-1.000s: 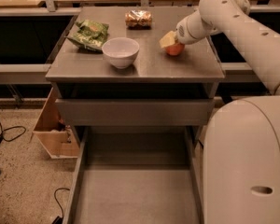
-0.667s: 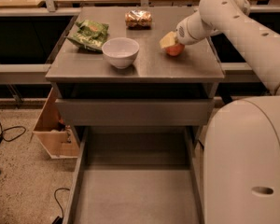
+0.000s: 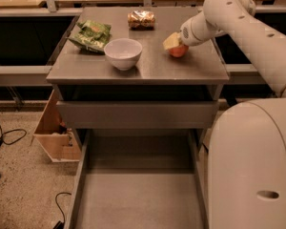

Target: Pick apple from middle drawer and place on counter

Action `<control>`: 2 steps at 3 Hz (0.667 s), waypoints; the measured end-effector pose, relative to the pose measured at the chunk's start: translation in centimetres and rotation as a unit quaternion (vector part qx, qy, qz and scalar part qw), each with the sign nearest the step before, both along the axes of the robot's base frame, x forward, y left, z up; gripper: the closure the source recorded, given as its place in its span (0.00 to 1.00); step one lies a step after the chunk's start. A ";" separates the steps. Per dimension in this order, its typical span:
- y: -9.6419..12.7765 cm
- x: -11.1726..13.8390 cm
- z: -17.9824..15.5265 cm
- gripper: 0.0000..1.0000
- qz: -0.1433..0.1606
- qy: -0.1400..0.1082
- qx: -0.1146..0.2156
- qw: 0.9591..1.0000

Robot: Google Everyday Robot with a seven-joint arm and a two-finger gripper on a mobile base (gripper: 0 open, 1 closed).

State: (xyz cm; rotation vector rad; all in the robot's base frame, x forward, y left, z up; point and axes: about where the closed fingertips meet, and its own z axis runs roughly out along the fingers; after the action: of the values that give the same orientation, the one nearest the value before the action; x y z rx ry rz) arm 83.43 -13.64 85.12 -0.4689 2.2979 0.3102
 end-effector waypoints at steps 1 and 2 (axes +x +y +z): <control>0.0 0.0 0.0 0.14 0.000 0.000 0.000 1.000; 0.0 0.0 0.0 0.00 0.000 0.000 0.000 1.000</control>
Offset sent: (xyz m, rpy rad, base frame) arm 0.0000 0.0000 0.0000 0.0000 0.0000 0.0000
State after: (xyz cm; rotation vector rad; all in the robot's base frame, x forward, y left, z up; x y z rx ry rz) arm 83.43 -13.63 85.13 -0.4690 2.2976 0.3103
